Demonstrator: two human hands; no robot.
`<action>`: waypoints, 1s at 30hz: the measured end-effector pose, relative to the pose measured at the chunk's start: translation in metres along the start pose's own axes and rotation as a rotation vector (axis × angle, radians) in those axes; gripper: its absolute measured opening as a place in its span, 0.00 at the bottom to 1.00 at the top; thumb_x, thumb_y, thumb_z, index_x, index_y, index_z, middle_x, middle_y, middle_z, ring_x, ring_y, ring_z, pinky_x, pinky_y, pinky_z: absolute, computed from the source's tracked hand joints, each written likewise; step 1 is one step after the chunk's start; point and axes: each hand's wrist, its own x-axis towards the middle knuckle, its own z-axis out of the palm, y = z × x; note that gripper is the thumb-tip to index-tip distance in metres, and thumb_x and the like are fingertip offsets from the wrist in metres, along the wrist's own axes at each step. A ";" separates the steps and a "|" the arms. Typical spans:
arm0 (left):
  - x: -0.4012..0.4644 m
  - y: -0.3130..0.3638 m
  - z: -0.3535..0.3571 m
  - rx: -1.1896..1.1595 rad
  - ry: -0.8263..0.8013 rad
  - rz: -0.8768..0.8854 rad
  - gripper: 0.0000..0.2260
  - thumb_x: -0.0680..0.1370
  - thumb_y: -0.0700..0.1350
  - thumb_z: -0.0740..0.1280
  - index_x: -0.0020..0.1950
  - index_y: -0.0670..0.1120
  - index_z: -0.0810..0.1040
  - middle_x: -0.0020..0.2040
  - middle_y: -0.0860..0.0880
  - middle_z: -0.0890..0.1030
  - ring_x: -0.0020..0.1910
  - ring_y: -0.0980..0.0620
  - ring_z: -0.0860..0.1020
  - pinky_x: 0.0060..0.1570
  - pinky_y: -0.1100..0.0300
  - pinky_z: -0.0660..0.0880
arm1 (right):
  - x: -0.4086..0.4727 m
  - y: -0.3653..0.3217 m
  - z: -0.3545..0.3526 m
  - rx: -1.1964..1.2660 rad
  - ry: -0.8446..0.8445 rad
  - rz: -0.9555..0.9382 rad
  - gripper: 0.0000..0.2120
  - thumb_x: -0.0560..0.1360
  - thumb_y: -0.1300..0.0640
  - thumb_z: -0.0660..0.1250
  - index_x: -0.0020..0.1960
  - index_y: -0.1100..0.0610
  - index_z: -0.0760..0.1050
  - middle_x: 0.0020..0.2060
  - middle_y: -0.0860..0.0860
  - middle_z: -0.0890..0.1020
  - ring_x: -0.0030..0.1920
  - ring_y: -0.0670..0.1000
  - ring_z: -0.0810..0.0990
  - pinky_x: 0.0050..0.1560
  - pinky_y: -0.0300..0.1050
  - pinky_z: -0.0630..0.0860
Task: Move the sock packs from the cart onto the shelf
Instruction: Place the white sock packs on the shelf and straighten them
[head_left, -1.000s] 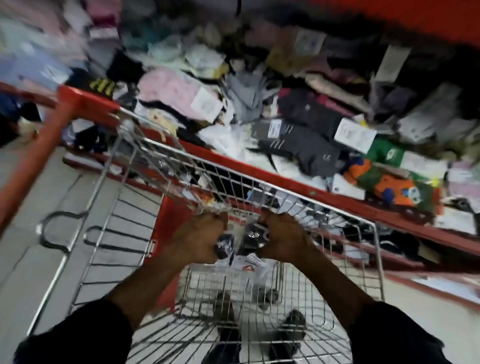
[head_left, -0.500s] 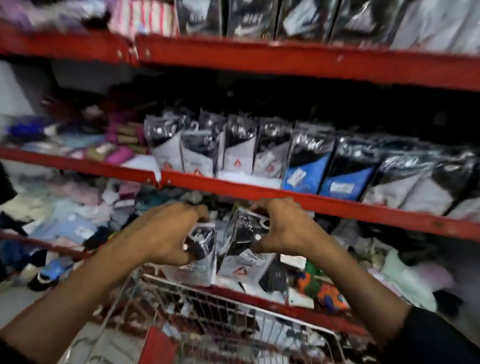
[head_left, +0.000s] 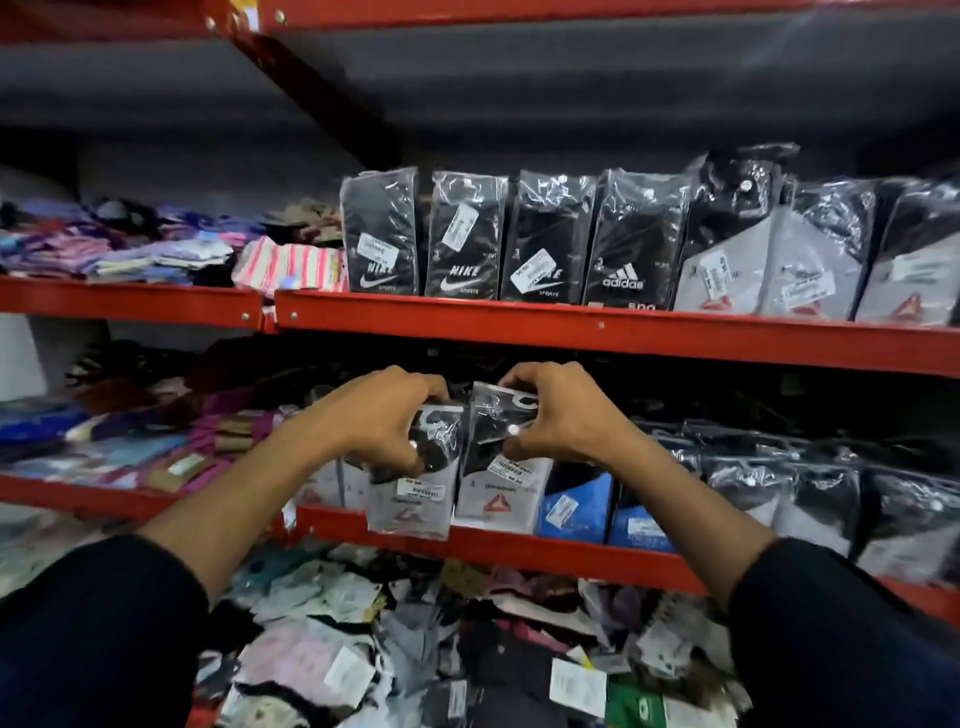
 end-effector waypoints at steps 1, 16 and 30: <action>0.010 -0.003 -0.002 -0.021 0.013 0.003 0.28 0.60 0.48 0.78 0.58 0.52 0.76 0.37 0.53 0.82 0.36 0.51 0.81 0.36 0.51 0.81 | 0.009 0.003 0.000 0.006 0.004 0.012 0.29 0.56 0.55 0.80 0.56 0.52 0.81 0.41 0.49 0.87 0.40 0.49 0.84 0.44 0.48 0.84; 0.105 -0.033 0.034 -0.222 -0.084 -0.029 0.28 0.59 0.44 0.84 0.52 0.54 0.74 0.39 0.51 0.82 0.37 0.50 0.82 0.41 0.47 0.84 | 0.075 0.052 0.025 -0.059 -0.139 0.117 0.33 0.58 0.55 0.83 0.62 0.56 0.79 0.49 0.54 0.86 0.47 0.52 0.83 0.49 0.45 0.81; 0.134 -0.040 0.063 -0.237 -0.218 -0.060 0.31 0.63 0.42 0.82 0.61 0.51 0.73 0.52 0.46 0.83 0.50 0.45 0.82 0.51 0.45 0.83 | 0.083 0.066 0.064 -0.296 -0.233 0.115 0.25 0.61 0.50 0.79 0.55 0.56 0.78 0.42 0.52 0.82 0.39 0.53 0.81 0.36 0.45 0.76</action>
